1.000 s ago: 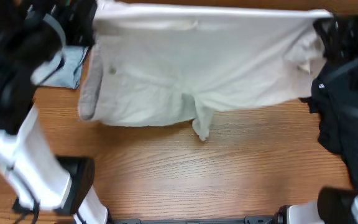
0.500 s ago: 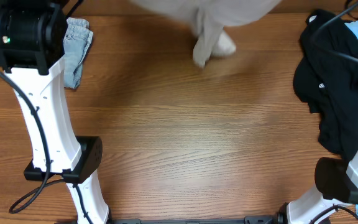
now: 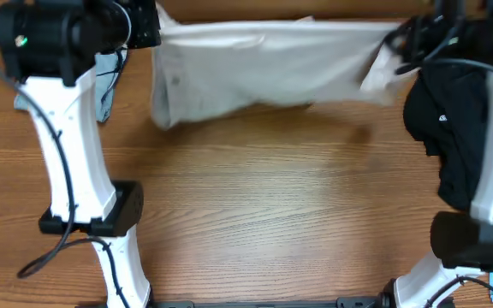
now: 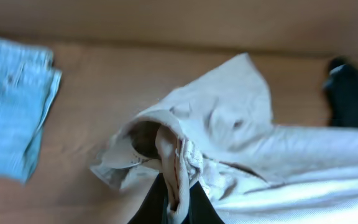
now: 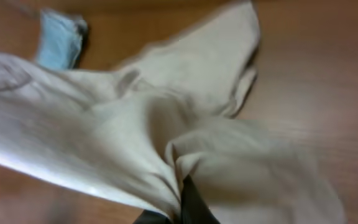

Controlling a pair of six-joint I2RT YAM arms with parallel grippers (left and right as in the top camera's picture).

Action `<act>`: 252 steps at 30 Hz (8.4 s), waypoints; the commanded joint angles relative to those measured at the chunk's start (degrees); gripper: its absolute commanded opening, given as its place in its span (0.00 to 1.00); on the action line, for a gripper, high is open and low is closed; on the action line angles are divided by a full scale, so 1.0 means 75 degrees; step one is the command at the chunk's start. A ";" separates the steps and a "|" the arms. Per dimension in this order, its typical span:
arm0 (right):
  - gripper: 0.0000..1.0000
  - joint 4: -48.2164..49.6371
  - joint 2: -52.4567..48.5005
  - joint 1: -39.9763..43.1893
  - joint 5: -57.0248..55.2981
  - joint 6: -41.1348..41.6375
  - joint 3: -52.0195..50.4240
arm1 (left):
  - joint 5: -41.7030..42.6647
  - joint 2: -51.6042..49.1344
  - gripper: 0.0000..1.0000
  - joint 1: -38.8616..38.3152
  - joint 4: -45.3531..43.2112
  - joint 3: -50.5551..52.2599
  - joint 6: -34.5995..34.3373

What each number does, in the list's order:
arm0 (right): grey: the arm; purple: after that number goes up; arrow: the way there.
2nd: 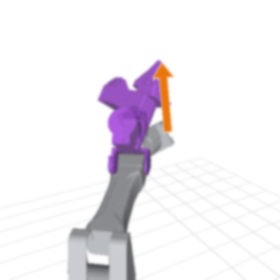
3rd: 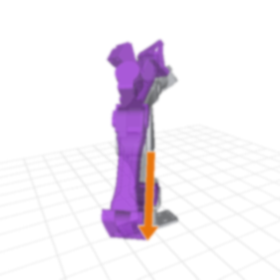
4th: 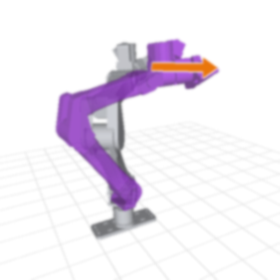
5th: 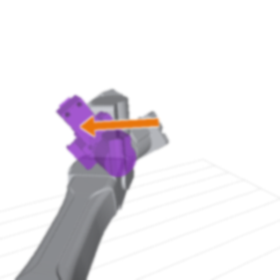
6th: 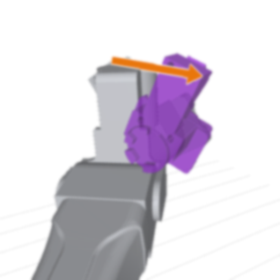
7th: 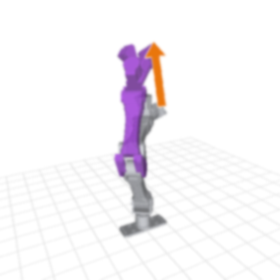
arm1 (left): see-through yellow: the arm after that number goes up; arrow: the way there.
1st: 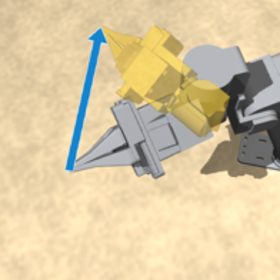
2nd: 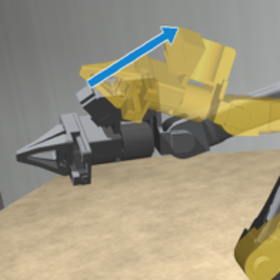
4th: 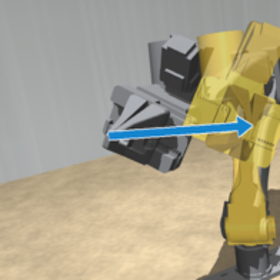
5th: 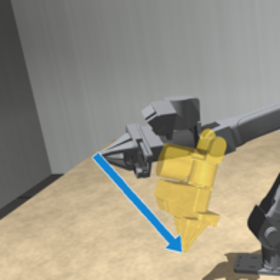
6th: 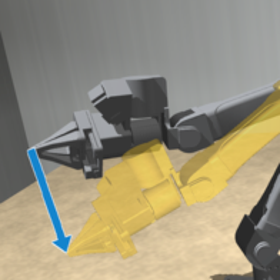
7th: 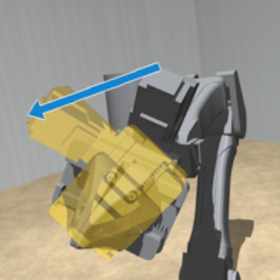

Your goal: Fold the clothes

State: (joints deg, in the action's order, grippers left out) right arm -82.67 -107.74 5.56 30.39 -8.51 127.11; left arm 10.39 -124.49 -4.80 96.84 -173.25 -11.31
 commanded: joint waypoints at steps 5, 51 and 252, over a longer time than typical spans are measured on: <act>0.04 0.1160 -0.0137 -0.0469 -0.0731 0.0568 -0.3136 | -0.1317 -0.0373 0.04 0.0297 -0.0003 0.2206 0.0251; 0.52 0.0857 0.3328 -0.1026 -0.1105 0.2078 -0.7542 | -0.0064 0.4721 0.54 -0.2002 -0.2037 1.3948 -0.1664; 0.04 0.6193 -0.0391 0.1326 -0.0953 0.3789 -0.6685 | -0.0038 0.0152 0.64 0.0729 -0.2229 0.5520 0.0595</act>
State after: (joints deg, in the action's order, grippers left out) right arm -32.62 -113.84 13.56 23.90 20.27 76.71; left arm 10.46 -123.46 1.45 80.16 -130.54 -6.02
